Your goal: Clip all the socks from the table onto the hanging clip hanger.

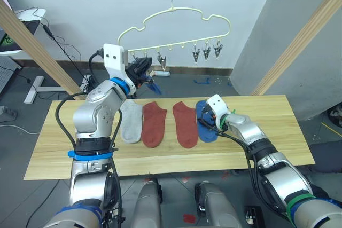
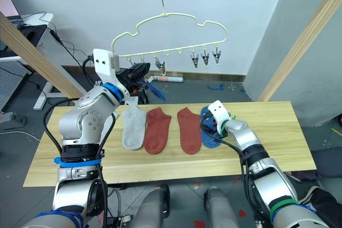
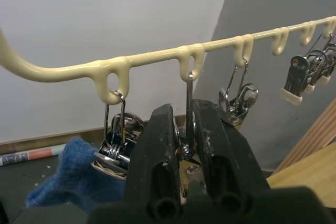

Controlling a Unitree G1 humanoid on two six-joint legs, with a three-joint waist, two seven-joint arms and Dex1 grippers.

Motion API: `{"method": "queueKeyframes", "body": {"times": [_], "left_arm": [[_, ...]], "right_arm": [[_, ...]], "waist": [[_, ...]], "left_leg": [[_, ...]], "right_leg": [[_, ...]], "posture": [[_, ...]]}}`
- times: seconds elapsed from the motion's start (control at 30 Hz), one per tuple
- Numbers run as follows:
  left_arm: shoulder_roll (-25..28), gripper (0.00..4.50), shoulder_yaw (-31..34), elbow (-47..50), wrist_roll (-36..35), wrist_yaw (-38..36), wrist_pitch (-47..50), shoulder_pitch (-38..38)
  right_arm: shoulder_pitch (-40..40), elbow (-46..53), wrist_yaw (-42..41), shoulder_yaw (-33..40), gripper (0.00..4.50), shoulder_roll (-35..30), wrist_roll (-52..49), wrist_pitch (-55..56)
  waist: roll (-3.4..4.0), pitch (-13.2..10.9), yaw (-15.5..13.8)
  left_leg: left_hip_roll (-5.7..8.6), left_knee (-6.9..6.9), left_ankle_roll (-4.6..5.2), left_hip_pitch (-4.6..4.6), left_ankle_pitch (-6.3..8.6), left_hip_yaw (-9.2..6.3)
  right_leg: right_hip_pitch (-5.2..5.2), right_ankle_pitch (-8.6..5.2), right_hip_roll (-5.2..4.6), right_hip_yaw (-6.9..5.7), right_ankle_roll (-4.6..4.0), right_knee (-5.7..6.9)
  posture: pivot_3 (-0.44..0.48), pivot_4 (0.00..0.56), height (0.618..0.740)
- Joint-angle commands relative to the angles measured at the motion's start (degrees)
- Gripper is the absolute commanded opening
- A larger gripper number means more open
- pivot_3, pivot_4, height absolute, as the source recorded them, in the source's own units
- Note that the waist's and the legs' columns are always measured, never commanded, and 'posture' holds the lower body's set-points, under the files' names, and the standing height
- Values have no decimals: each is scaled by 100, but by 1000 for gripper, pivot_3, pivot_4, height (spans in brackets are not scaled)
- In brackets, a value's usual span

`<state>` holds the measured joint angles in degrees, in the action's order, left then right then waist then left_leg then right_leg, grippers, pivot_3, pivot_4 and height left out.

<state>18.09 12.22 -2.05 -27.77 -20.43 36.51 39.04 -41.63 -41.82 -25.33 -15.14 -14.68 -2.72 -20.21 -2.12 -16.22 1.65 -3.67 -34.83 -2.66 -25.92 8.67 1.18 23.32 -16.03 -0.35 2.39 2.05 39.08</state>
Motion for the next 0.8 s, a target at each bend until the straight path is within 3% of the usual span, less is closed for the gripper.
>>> {"method": "queueKeyframes", "body": {"times": [0.03, 0.13, 0.37, 0.47, 0.63, 0.8], "left_arm": [[37, 204, 67, 217, -86, 54, 152, -87], [57, 204, 74, 265, -106, 51, 191, -119], [8, 204, 124, 292, -205, 90, 336, -122], [-119, 204, 345, 244, -575, 226, 727, -53], [-541, 204, 1685, -214, -2281, 1106, 2172, 381], [-738, 204, 2315, -429, -3292, 1881, 2744, 628]], "right_arm": [[216, -92, -193, 153, 4318, -5, 43, -171], [398, 98, -271, 227, 3712, -35, 45, -291], [1156, 1078, -656, 179, 1182, -360, 205, -511], [1442, 1703, -774, 302, 111, -468, 109, -580], [1725, 3608, -913, 374, 46, -620, -30, -786], [1610, 5195, -591, 381, 46, -286, -174, -1622]], "waist": [[0, 1, 0], [-3, 10, -1], [-9, 30, -2], [-9, 33, 0], [-9, 32, 34], [-9, 32, 50]], "left_leg": [[0, 0, 0, 3, 0, -2], [0, -1, 0, 6, 0, -7], [0, -2, 0, 8, 0, -8], [0, -4, 0, 12, 0, -8], [1, -9, 0, 6, -1, -9], [-3, -8, -1, 7, -1, -30]], "right_leg": [[-3, 0, 0, -1, 0, 1], [-8, 0, 1, -4, 0, 2], [-11, 1, 1, -4, 2, 2], [-14, 2, 1, -3, 4, 2], [-9, 1, 1, 0, 11, 2], [-7, -1, 12, -5, 15, 9]], "posture": [[57, 243, 740], [57, 243, 740], [47, 241, 740], [47, 241, 740], [40, 246, 740], [22, 250, 740]]}}
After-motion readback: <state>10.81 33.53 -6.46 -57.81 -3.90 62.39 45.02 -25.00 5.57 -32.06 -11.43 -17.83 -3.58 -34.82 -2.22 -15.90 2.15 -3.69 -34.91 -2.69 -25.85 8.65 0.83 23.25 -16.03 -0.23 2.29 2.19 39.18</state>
